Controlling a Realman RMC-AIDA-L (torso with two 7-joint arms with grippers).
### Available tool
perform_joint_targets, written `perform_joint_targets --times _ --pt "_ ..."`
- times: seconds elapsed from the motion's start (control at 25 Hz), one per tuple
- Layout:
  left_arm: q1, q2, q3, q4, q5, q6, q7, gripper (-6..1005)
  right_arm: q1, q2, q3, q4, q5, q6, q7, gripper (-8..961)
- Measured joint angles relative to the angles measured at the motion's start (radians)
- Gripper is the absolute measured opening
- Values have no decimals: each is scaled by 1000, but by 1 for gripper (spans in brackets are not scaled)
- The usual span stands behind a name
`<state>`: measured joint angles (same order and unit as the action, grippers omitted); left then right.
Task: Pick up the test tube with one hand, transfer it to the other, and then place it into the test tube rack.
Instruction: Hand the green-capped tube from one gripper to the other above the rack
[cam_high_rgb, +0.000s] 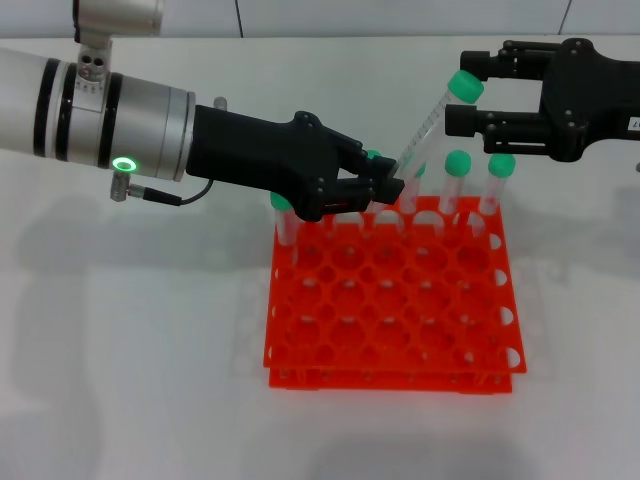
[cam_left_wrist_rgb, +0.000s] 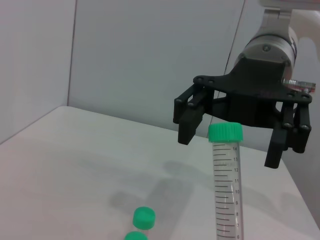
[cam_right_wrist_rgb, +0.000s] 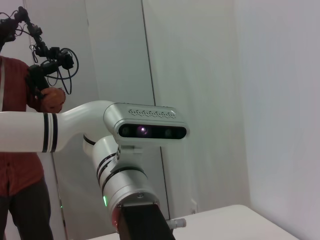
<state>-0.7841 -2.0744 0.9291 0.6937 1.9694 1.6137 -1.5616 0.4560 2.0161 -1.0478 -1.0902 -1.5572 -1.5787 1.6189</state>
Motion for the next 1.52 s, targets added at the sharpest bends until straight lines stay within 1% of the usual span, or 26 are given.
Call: perform_joint_targets --times 0.28,0.72,0.92,1.48,1.52 --pt "0 1 1 0 0 0 0 202 1 -1 0 3 1 3 -4 658" --pt "0 0 1 5 0 -1 0 202 2 0 -2 5 1 13 -8 490" --pt "-1 0 1 8 0 -1 0 203 9 0 -3 13 1 13 -11 396" --pt "-1 -1 1 9 -1 -4 8 204 24 -1 -3 28 -2 12 -20 391" --pt "0 -1 1 9 -1 -4 10 204 25 -1 -3 29 -2 12 -23 369"
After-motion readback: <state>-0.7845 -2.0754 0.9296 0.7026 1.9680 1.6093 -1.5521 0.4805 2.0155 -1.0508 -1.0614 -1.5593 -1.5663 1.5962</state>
